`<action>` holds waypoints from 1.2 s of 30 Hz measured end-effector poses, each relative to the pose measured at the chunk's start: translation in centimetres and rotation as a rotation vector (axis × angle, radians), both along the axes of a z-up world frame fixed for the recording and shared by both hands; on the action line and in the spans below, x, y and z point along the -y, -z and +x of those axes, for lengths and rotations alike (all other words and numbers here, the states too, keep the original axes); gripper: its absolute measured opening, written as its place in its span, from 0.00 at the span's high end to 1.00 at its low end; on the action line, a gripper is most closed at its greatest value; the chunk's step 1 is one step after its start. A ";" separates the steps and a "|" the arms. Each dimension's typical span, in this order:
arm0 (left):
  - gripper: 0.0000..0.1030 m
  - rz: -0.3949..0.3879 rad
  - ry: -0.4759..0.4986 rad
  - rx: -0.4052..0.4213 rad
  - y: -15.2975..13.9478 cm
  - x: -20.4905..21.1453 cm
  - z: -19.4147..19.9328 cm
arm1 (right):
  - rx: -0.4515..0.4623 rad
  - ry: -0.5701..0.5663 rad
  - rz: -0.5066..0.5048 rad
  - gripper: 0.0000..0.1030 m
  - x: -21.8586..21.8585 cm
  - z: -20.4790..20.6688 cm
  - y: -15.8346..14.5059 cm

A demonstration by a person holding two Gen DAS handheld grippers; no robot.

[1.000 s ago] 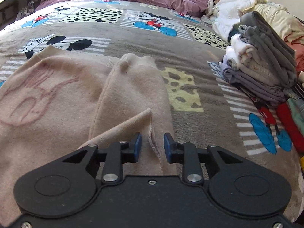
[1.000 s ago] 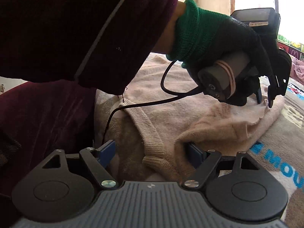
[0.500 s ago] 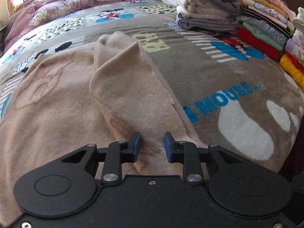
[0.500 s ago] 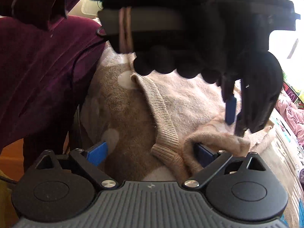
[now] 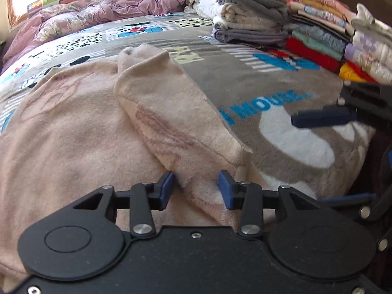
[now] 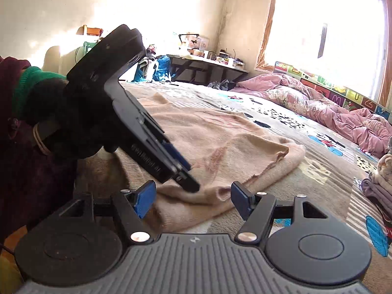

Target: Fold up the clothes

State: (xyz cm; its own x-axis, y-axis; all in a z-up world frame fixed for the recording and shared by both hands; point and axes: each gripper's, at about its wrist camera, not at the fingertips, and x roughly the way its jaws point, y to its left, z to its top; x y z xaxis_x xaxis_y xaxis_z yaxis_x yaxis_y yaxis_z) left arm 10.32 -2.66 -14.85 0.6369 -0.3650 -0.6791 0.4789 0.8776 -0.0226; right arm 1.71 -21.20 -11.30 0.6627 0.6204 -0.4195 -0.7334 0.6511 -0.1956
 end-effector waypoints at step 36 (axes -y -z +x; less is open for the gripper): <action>0.61 -0.223 -0.123 -0.053 -1.5 -0.8 15.6 | -0.072 -0.069 -0.022 0.13 -7.2 0.7 5.3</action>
